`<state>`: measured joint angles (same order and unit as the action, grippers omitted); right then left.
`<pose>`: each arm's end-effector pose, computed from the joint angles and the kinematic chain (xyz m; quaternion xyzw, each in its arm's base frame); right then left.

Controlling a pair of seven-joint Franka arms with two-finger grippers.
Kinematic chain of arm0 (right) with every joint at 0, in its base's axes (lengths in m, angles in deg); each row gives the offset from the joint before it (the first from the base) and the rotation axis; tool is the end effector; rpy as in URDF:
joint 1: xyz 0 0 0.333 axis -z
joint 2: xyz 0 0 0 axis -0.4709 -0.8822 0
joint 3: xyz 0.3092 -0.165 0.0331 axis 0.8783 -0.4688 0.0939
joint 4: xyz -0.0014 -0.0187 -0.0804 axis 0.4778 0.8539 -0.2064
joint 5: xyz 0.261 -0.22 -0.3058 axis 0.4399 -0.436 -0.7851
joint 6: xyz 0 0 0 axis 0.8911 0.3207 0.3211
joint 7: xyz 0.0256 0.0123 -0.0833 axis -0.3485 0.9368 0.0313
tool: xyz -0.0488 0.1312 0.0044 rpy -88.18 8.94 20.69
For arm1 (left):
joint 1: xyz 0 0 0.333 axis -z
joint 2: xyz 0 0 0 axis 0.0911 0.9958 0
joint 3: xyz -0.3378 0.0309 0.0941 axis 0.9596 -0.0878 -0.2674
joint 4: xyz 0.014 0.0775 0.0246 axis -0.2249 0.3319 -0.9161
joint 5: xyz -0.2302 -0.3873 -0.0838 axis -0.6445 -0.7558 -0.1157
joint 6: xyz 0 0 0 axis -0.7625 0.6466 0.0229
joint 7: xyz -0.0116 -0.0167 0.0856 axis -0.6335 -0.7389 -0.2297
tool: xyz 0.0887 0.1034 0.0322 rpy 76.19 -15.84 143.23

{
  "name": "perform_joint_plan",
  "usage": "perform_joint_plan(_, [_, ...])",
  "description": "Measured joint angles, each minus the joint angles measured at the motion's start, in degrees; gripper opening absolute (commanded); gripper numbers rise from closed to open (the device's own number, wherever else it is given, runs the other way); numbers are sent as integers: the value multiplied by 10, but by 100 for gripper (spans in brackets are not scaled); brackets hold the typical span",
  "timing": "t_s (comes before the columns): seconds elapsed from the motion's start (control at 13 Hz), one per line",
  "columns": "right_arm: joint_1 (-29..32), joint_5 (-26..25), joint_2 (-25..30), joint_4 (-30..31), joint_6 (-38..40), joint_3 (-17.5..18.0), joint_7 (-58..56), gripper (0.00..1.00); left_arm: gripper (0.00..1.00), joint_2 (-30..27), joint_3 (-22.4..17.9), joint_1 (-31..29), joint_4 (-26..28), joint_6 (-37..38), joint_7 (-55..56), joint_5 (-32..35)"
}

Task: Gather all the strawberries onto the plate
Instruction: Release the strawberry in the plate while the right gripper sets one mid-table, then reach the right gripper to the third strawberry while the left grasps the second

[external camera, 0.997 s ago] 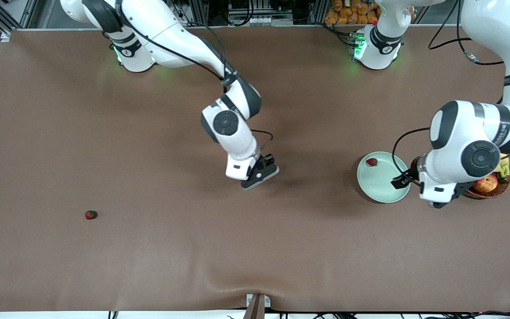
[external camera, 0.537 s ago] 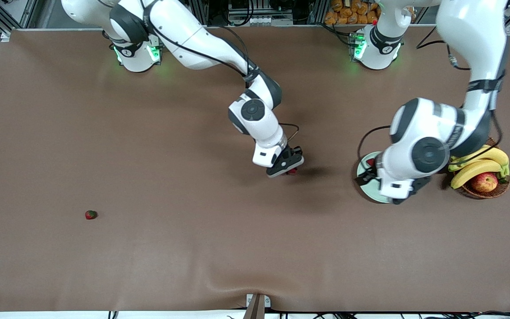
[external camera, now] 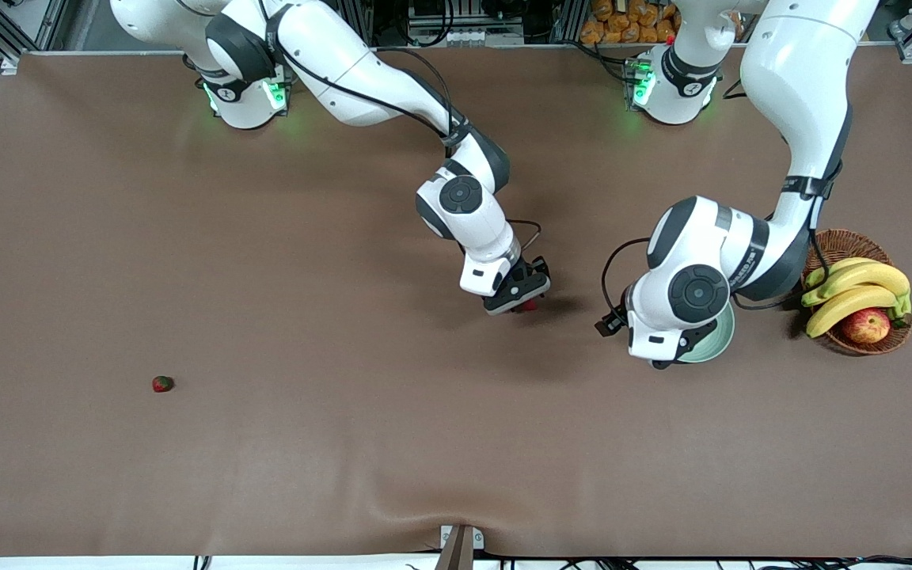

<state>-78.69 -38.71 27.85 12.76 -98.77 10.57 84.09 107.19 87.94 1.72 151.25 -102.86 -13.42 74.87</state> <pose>0.5742 0.6698 0.1506 -0.9626 -0.1595 -0.1388 0.1696 0.6768 -0.2553 0.2451 -0.9399 -0.3159 0.1121 0.0643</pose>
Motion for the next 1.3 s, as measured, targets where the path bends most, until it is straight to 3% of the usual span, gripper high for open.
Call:
perform_joint_plan(0.31, [19, -1, 64, 47, 42, -38, -10, 100, 100, 21, 1, 6, -1, -34, 15, -38])
perform_joint_plan(0.54, [55, -1, 145, 109, 162, -77, -82, 100, 100, 38, 2, 21, -1, -75, 18, -67])
perform_joint_plan(0.84, [200, -1, 222, 142, 343, -86, -165, 100, 100, 61, 2, 70, -1, -156, 102, -84])
perform_joint_plan(1.3, [410, -8, 227, 161, 367, -113, -174, 100, 100, 90, 2, 89, -2, -188, 190, -86])
